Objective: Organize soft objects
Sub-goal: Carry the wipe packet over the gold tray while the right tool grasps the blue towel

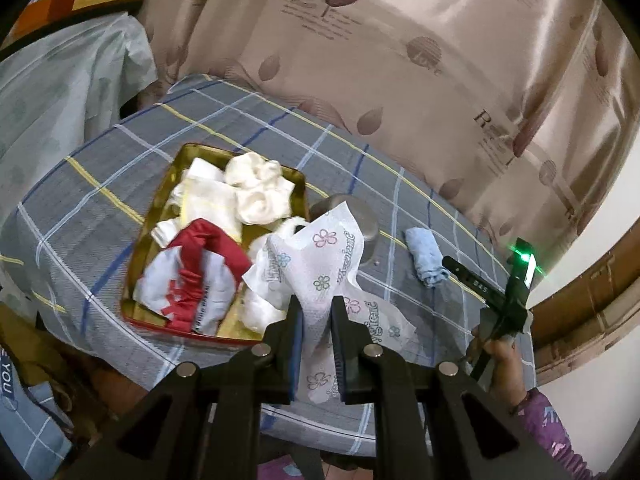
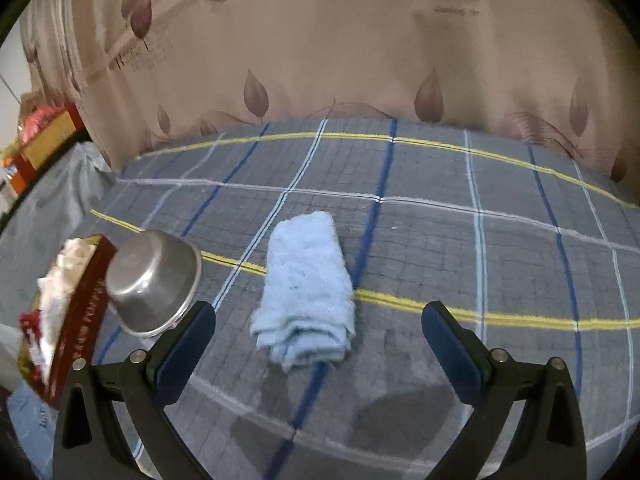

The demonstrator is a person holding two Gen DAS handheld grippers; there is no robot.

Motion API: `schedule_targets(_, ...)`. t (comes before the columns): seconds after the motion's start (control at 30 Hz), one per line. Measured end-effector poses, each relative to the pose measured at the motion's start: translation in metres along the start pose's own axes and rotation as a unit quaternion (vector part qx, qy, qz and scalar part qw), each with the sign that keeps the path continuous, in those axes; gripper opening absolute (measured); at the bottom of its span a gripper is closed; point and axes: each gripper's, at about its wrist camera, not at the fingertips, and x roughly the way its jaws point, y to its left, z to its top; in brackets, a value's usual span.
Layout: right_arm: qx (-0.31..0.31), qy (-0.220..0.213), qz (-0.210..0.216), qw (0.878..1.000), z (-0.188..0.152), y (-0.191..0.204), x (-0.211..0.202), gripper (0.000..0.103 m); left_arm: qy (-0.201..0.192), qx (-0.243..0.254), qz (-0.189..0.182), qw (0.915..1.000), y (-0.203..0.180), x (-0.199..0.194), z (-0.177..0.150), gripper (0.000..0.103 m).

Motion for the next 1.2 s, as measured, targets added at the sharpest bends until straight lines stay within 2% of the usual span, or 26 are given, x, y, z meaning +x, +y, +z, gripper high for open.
schedule_targets(0.17, -0.023, 0.044, -0.03, 0.998, 0.009, 0.016, 0.035, 0.102, 0.002, -0.011, 0.01, 0.9999, 0.013, 0.001, 0.004, 0.013)
schedule_targets(0.2, -0.023, 0.054, -0.031, 0.998, 0.008, 0.016, 0.042, 0.096, 0.001, -0.013, 0.011, 0.9999, 0.015, 0.001, 0.005, 0.013)
schedule_targets(0.23, -0.024, 0.063, -0.034, 0.997, 0.008, 0.017, 0.048, 0.085, 0.001, -0.016, 0.012, 0.9998, 0.018, 0.001, 0.006, 0.013)
schedule_targets(0.27, -0.029, 0.069, -0.036, 0.997, 0.006, 0.018, 0.053, 0.048, 0.0, -0.017, 0.013, 0.9998, 0.019, 0.0, 0.006, 0.013)
schedule_targets(0.3, -0.031, 0.077, -0.034, 0.996, 0.004, 0.018, 0.057, 0.04, -0.001, -0.018, 0.015, 0.9997, 0.022, -0.001, 0.007, 0.013)
schedule_targets(0.4, -0.041, 0.074, -0.03, 0.996, -0.001, 0.021, 0.056, 0.027, -0.006, -0.022, 0.025, 0.9994, 0.028, -0.005, 0.007, 0.013)
schedule_targets(0.57, -0.033, 0.048, 0.013, 0.998, -0.012, 0.023, 0.025, 0.025, -0.006, -0.03, 0.035, 0.9989, 0.04, -0.008, 0.006, 0.013)
schedule_targets(0.8, -0.018, -0.004, 0.047, 0.999, -0.045, 0.027, -0.039, 0.025, 0.0, -0.031, 0.043, 0.9986, 0.047, -0.007, 0.001, 0.013)
schedule_targets(1.07, -0.006, -0.033, 0.06, 0.998, -0.071, 0.025, -0.097, 0.025, -0.003, -0.001, 0.046, 0.9989, 0.041, 0.005, 0.017, 0.013)
schedule_targets(1.2, -0.008, -0.041, 0.061, 0.997, -0.079, 0.026, -0.117, 0.025, 0.0, 0.018, 0.051, 0.9986, 0.033, 0.026, 0.03, 0.013)
